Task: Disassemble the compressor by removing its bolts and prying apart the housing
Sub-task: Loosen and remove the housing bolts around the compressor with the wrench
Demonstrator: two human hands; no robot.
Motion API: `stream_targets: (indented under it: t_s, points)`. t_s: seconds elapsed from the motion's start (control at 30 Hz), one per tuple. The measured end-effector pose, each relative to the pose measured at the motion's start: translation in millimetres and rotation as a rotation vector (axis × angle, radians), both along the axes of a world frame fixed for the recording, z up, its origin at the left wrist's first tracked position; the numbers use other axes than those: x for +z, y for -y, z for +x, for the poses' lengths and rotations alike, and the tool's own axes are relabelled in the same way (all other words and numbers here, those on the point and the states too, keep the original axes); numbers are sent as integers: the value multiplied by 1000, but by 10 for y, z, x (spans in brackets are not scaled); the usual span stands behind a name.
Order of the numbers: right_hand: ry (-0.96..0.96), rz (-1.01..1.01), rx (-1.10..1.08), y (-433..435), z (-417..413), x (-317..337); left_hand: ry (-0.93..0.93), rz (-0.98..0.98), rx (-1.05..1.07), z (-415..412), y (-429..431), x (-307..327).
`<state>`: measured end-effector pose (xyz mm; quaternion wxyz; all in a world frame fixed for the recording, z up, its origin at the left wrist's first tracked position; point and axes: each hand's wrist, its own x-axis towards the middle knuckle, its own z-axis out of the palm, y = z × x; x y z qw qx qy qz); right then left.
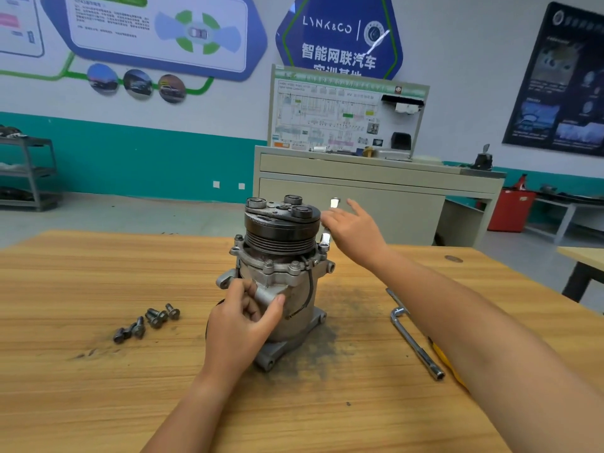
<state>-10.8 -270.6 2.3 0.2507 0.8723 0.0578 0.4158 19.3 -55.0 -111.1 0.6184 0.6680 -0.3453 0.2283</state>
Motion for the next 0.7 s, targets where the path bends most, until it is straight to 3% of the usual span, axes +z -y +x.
stream_targets:
  t_s: [0.07,0.17,0.23,0.3,0.47,0.7]
  points:
    - [52,137,19,4,-45,32,1,-5,-3,0,-1,-5]
    - [251,796,22,-93,-208,122,14,9,19,-2,-4,-1]
    - [274,1033,107,-170,-350,184,8,13,30,-11,-5,0]
    - [150,968,33,-253,-524,205,2,14,33,-18,-7,-3]
    - [-312,595,-463,-477,-830,74,-27,28,40,-48,-14,22]
    - [-466,302,-572,-797,-907,118,-43,44,55,-81,-14,54]
